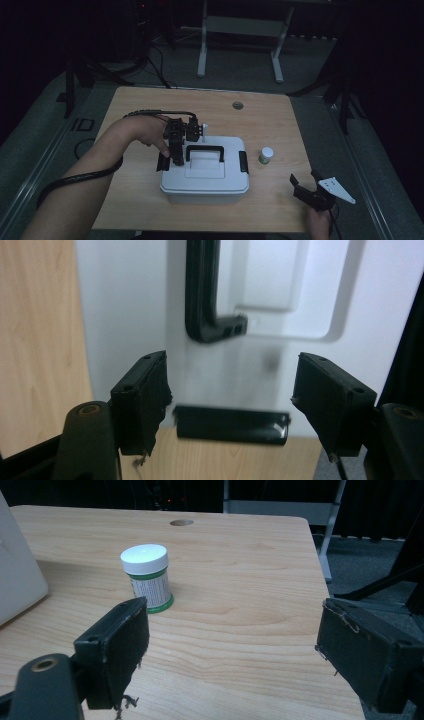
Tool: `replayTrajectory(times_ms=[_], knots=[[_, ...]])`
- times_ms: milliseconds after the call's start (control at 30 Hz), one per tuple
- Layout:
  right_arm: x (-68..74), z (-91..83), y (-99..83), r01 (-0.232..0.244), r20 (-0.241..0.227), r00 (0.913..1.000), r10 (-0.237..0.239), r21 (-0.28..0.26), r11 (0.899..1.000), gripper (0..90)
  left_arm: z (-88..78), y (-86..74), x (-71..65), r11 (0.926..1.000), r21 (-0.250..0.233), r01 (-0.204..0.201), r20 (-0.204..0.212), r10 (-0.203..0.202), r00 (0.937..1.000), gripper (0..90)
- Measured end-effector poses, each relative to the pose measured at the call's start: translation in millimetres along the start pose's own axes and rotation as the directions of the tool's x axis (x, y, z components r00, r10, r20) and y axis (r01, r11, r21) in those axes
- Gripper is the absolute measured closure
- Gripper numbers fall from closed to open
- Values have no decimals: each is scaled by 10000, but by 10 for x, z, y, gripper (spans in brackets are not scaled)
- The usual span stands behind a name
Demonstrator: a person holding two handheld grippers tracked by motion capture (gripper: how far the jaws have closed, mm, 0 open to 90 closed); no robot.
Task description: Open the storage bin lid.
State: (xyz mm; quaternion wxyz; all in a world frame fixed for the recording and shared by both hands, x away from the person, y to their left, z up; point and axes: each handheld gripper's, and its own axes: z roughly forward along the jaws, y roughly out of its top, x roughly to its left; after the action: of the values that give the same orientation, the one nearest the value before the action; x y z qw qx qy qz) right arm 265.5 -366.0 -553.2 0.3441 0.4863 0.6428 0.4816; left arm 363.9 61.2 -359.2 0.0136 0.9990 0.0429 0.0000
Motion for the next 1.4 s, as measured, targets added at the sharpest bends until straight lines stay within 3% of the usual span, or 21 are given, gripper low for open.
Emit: replayTrajectory(times_ms=[300,400,567,600,733,900,967,1167,1400], knots=[[-5,0,0,-23,-50,10000,23,-1,10000,131,70,117,69,9995,118,-300,131,298,9995,473],[-8,-1,0,-53,-68,10000,53,11,10000,131,93,165,84,9999,159,-63,400,57,9992,527],[-10,-2,0,-64,-79,9999,64,7,10000,131,130,217,90,9989,462,-69,467,48,9989,581],[-10,-2,0,-57,-86,9999,57,5,10000,131,127,244,84,9988,471,101,593,-129,9982,621],[-8,0,1,-41,-88,10000,42,11,10000,131,126,250,68,9986,524,82,432,-105,9990,631],[-8,1,1,-37,-84,10000,37,17,10000,131,130,266,46,9980,638,40,352,-63,9994,759],[-6,3,1,-22,-74,10000,22,15,10000,131,137,274,50,9971,745,158,593,-202,9980,814],[-4,4,1,6,-69,10000,-6,34,10000,131,146,276,59,9961,805,361,730,-420,9964,827],[-4,4,1,0,-62,10000,0,22,10000,131,135,280,49,9966,807,188,608,-237,9979,834]])
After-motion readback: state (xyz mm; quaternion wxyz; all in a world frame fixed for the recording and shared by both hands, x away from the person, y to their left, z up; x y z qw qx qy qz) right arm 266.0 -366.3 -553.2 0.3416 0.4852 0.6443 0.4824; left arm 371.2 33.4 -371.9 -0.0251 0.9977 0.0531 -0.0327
